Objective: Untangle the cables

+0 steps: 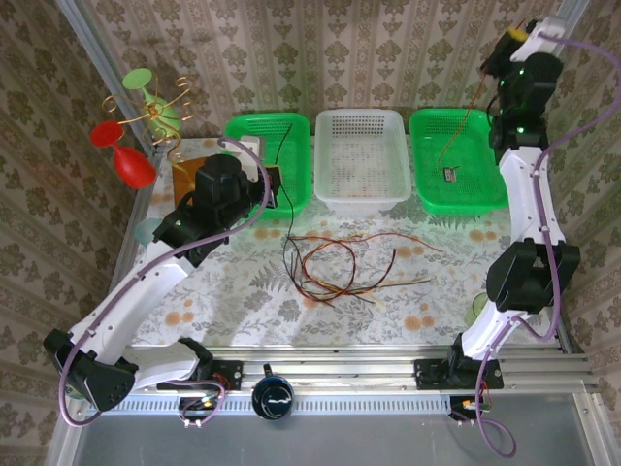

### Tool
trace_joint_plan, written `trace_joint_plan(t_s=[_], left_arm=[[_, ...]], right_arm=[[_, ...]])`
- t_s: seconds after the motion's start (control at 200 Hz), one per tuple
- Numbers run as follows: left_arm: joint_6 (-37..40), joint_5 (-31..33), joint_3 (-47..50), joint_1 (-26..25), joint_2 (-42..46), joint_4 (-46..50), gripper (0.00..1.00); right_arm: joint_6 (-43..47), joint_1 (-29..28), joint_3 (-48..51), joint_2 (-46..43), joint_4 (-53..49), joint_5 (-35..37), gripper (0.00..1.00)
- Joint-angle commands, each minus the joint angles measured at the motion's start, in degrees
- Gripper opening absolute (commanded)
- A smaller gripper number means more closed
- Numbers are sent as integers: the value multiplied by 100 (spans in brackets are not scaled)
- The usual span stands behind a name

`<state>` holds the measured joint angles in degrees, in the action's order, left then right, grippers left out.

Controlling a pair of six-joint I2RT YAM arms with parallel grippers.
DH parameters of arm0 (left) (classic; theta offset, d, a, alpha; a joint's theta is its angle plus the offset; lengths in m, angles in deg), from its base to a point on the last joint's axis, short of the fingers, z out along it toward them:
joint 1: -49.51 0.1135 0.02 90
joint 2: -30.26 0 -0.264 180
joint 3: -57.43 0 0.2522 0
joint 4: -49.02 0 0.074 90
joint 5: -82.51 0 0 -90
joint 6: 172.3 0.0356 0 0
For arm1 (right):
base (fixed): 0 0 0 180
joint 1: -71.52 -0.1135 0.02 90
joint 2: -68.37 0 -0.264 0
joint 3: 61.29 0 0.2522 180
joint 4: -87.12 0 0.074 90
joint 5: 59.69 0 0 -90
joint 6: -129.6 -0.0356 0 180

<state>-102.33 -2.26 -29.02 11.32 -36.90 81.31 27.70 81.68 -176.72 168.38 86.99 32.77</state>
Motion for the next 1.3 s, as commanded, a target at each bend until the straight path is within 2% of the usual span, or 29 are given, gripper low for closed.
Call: trace_joint_plan(t_s=[0.0,0.245,0.34,0.525,0.635,0.915,1.18,1.295], left_arm=[[-106,57,55,-32,8,-140,0],[-121,78,87,-35,92,-69,0],[-138,100,105,-44,123,-55,0],[-155,144,122,-45,133,-30,0],[-155,144,77,-61,133,8,0],[-171,228,149,-100,219,44,0],[-198,256,218,-120,290,81,0],[-233,250,271,-126,296,52,0]], right_arm=[[207,-120,589,-282,33,258,0],[371,-163,1629,-94,-175,718,0],[323,-163,1587,56,-734,1068,0],[15,-145,1349,508,-1728,945,0],[-22,-145,892,918,-2426,623,0],[-556,-136,-535,2257,-4683,608,0],[-669,-136,-1421,3314,-5927,545,0],[-669,-122,-1689,3580,-6169,525,0]])
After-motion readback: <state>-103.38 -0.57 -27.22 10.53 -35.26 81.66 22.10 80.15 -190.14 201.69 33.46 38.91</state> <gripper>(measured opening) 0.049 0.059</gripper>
